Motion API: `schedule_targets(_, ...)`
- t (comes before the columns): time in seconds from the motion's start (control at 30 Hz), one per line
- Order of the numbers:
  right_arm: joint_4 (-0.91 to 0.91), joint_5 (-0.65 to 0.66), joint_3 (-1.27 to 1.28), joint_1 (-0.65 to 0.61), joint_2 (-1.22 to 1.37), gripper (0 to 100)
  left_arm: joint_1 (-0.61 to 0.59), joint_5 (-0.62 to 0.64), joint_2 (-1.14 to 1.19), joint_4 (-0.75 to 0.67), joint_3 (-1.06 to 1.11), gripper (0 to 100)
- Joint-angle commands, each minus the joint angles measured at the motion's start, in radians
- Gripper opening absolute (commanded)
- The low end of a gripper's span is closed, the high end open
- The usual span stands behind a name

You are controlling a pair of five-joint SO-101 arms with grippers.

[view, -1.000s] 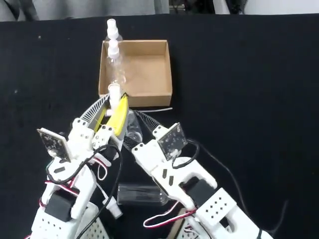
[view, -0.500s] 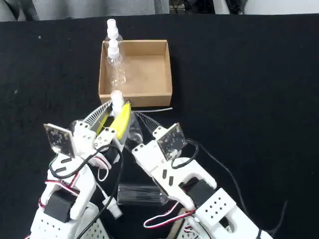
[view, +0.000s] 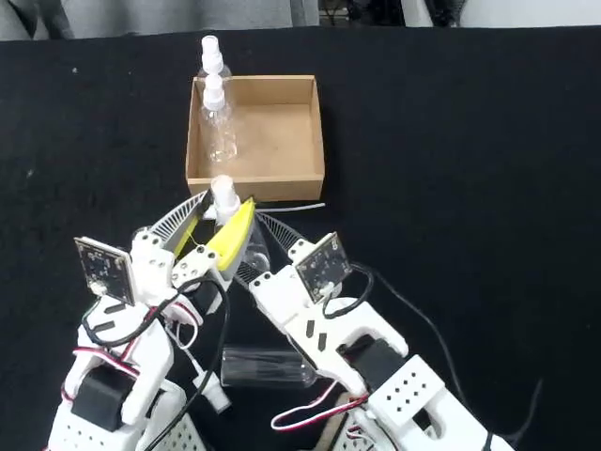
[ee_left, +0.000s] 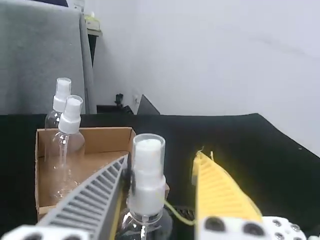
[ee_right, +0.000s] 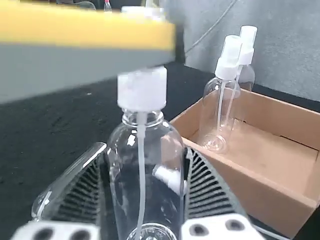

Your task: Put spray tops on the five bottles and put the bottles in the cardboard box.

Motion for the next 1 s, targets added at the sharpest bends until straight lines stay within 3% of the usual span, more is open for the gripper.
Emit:
schedule_targets(0.0,-0.031,-0.002,-0.008,-0.015,-0.025,1.3,0.001,-0.017,-0.005,0.003,-0.084,19)
schedule_targets(0.97,-0.035,-0.002,-0.007,-0.014,-0.016,1.3,0.002,-0.009,-0.006,-0.006,-0.205,14)
